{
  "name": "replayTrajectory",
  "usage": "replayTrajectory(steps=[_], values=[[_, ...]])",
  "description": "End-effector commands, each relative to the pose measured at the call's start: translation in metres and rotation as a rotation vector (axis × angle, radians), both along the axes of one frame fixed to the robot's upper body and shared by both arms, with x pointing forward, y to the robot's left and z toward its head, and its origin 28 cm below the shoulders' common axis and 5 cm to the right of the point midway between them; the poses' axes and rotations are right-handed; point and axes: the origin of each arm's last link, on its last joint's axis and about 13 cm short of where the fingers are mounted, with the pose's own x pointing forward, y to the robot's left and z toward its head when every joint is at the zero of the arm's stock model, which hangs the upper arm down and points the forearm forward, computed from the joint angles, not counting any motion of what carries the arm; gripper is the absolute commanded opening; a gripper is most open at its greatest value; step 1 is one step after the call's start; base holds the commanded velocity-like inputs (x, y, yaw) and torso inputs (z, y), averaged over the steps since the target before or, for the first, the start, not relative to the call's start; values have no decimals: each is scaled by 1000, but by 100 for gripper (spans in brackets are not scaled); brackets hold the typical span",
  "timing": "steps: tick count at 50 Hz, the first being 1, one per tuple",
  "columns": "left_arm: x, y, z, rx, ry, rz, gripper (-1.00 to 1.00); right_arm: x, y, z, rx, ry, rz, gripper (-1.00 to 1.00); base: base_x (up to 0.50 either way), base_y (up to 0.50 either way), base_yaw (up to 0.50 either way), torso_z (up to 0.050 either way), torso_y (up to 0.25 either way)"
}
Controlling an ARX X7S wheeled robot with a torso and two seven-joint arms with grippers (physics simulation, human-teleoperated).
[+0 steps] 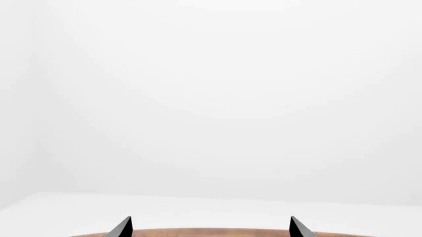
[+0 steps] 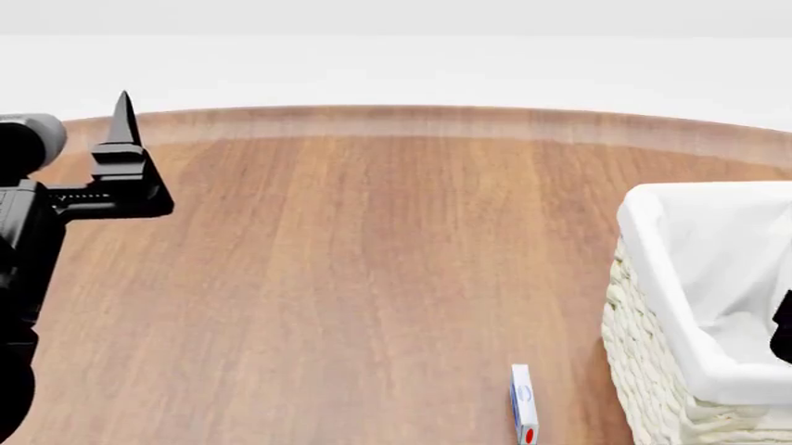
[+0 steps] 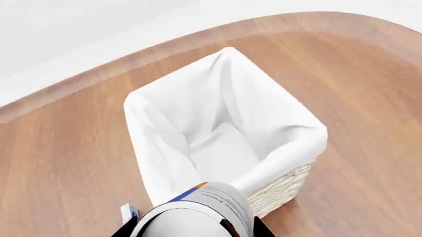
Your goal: Pick up the alphabet soup and the cream cheese box, and put them in the basket.
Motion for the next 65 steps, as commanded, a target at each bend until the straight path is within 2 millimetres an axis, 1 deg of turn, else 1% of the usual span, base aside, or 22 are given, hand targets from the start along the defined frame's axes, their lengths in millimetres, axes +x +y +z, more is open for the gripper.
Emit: replayTrajectory(steps=[1,6,15,22,30,34,40,43,52,54,59,65], values=[[0,-1,-1,1,1,-4,100,28,4,10,-37,-121,26,-100,0,0,0,0,0],[1,-1,-1,3,3,0,100,46,6,3,-34,-145,52,-100,0,0,0,0,0],[-1,-3,-2,5,5,-6,100,67,8,1,-31,-167,66,-100,0,0,0,0,1],[1,-2,-4,5,7,-2,100,81,4,2,-34,-181,27,-100,0,0,0,0,0],[2,-2,-5,5,10,-4,100,107,-1,0,-48,-177,-2,-100,0,0,0,0,1],[3,-2,-6,6,12,-2,100,123,-3,-9,-34,-162,-3,-100,0,0,0,0,0],[4,-1,-6,5,14,1,100,138,-4,-20,-9,-139,-12,-100,0,0,0,0,0],[5,0,-7,5,15,2,100,147,-4,-28,16,-111,-12,-100,0,0,0,0,0],[5,-1,-7,5,17,1,100,156,-10,-28,46,-116,-72,-100,0,0,0,0,1],[5,-1,-7,5,17,1,100,158,-12,-31,61,-110,-91,-100,0,0,0,0,0],[6,0,-8,5,19,5,100,159,-15,-37,71,-98,-115,-100,0,0,0,0,0],[6,1,-11,6,24,7,100,159,-17,-38,74,-90,-136,-100,0,0,0,0,2]])
